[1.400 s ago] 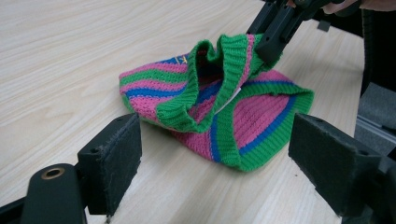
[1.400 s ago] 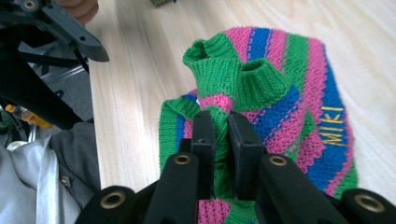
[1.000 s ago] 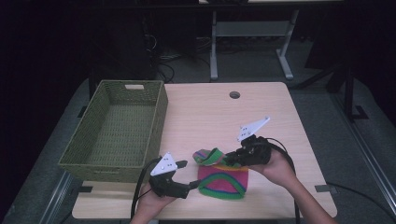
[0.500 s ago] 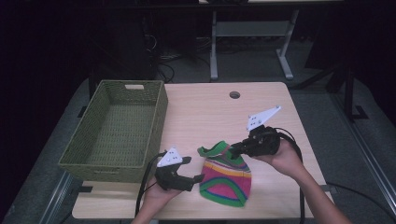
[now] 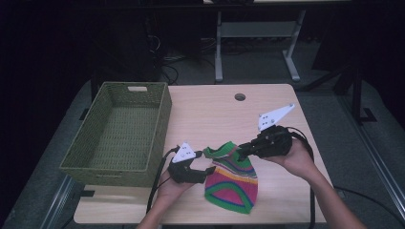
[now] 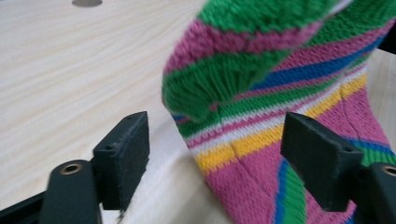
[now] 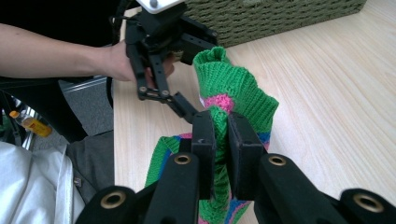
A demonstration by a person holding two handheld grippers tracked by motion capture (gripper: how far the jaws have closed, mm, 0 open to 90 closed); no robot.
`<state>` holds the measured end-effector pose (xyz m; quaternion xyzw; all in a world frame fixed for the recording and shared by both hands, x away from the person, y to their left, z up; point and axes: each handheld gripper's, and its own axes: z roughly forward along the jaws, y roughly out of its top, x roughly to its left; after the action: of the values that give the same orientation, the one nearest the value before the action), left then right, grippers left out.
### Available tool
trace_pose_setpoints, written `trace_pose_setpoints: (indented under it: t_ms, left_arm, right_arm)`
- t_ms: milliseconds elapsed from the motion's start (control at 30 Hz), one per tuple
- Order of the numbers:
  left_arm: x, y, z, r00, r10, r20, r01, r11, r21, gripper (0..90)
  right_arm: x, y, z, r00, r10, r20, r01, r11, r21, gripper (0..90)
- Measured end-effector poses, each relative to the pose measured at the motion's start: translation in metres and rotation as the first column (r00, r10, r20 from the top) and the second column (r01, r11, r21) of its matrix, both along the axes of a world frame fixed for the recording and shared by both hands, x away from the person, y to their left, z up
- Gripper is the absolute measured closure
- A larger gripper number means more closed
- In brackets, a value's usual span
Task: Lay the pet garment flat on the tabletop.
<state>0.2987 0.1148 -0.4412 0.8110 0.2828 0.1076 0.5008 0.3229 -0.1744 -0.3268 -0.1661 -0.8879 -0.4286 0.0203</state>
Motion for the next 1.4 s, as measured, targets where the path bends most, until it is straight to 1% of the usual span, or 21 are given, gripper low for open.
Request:
trace_pose_setpoints:
  t_ms: [67, 100, 133, 200, 233, 333, 433, 533, 600, 733, 800, 867, 933, 1000, 1100, 1200, 1233, 1267, 1333, 1400]
  left_arm:
    - [0.002, -0.001, 0.001, 0.9998, -0.007, 0.016, 0.008, 0.9999, -0.009, 30.9]
    - [0.002, -0.001, 0.002, 0.9996, -0.007, 0.028, 0.008, 0.9998, -0.020, 34.7]
    - [0.003, -0.001, 0.002, 0.9996, -0.009, 0.028, 0.010, 0.9994, -0.033, 38.8]
    - [0.003, -0.001, 0.003, 0.9991, -0.004, 0.041, 0.006, 0.9985, -0.054, 46.1]
    - [0.003, -0.001, 0.003, 0.9988, -0.003, 0.048, 0.006, 0.9986, -0.053, 49.7]
    - [0.002, -0.001, 0.004, 0.9979, -0.008, 0.065, 0.012, 0.9986, -0.053, 61.1]
    - [0.003, -0.001, 0.008, 0.9971, -0.002, 0.076, 0.005, 0.9993, -0.037, 67.3]
    - [0.003, -0.001, 0.013, 0.9961, 0.004, 0.088, 0.000, 0.9989, -0.047, 73.5]
    - [0.003, -0.002, 0.016, 0.9961, 0.003, 0.089, 0.001, 0.9990, -0.044, 77.2]
    - [0.004, -0.003, 0.021, 0.9960, -0.005, 0.089, 0.008, 0.9994, -0.033, 80.3]
    - [0.004, -0.005, 0.023, 0.9962, -0.007, 0.087, 0.009, 0.9995, -0.029, 80.8]
    - [0.004, -0.006, 0.025, 0.9963, -0.011, 0.085, 0.012, 0.9998, -0.017, 80.9]
    - [0.004, -0.007, 0.028, 0.9952, -0.005, 0.098, 0.006, 0.9999, -0.011, 80.9]
    - [0.005, -0.008, 0.031, 0.9952, -0.006, 0.098, 0.007, 0.9999, -0.012, 80.9]
    - [0.008, -0.010, 0.034, 0.9961, -0.002, 0.088, 0.003, 1.0000, -0.002, 81.5]
    - [0.012, -0.012, 0.034, 0.9974, 0.002, 0.071, -0.003, 1.0000, 0.009, 81.6]
    - [0.014, -0.013, 0.035, 0.9975, -0.002, 0.071, 0.000, 0.9999, 0.016, 81.8]
    - [0.015, -0.013, 0.035, 0.9975, 0.000, 0.071, -0.001, 0.9998, 0.018, 81.9]
    - [0.016, -0.014, 0.036, 0.9972, 0.004, 0.074, -0.005, 0.9999, 0.012, 82.1]
    - [0.017, -0.015, 0.037, 0.9978, 0.008, 0.065, -0.009, 0.9998, 0.016, 82.4]
  right_arm:
    - [0.000, 0.000, 0.000, 0.9999, 0.006, 0.009, -0.006, 1.0000, -0.002, 81.8]
    - [0.000, -0.001, 0.000, 0.9999, 0.008, 0.009, -0.008, 1.0000, -0.002, 81.8]
    - [0.000, -0.001, 0.000, 0.9999, 0.010, 0.009, -0.010, 0.9999, -0.003, 81.8]
    - [0.000, -0.002, -0.001, 0.9999, 0.007, 0.008, -0.007, 1.0000, -0.002, 81.8]
    - [0.000, -0.003, -0.002, 0.9999, 0.005, 0.013, -0.005, 1.0000, -0.001, 81.8]
    - [-0.001, -0.005, -0.004, 1.0000, 0.001, 0.004, -0.001, 1.0000, -0.005, 81.8]
    - [0.000, -0.007, -0.006, 1.0000, -0.006, 0.002, 0.006, 0.9999, -0.010, 81.8]
    - [0.002, -0.011, -0.008, 0.9997, -0.026, 0.004, 0.026, 0.9994, -0.021, 81.8]
    - [0.003, -0.014, -0.009, 0.9994, -0.035, 0.004, 0.035, 0.9991, -0.025, 81.8]
    - [0.006, -0.017, -0.011, 0.9987, -0.051, 0.006, 0.052, 0.9980, -0.036, 81.8]
    - [0.008, -0.019, -0.011, 0.9979, -0.065, 0.009, 0.065, 0.9970, -0.043, 81.8]
    - [0.010, -0.021, -0.011, 0.9972, -0.075, 0.004, 0.075, 0.9962, -0.043, 81.8]
    - [0.013, -0.024, -0.011, 0.9958, -0.091, 0.003, 0.091, 0.9950, -0.041, 81.8]
    - [0.016, -0.026, -0.012, 0.9947, -0.103, 0.003, 0.103, 0.9936, -0.047, 81.8]
    - [0.021, -0.027, -0.012, 0.9939, -0.110, -0.007, 0.110, 0.9924, -0.056, 81.6]
    - [0.026, -0.026, -0.012, 0.9934, -0.115, -0.003, 0.114, 0.9907, -0.073, 81.7]
    - [0.027, -0.026, -0.011, 0.9928, -0.119, -0.006, 0.119, 0.9900, -0.077, 81.6]
    - [0.029, -0.027, -0.011, 0.9926, -0.121, 0.001, 0.121, 0.9890, -0.085, 81.7]
    - [0.032, -0.028, -0.010, 0.9921, -0.126, 0.001, 0.125, 0.9888, -0.081, 81.7]
    - [0.034, -0.029, -0.009, 0.9906, -0.137, -0.005, 0.136, 0.9877, -0.077, 81.6]
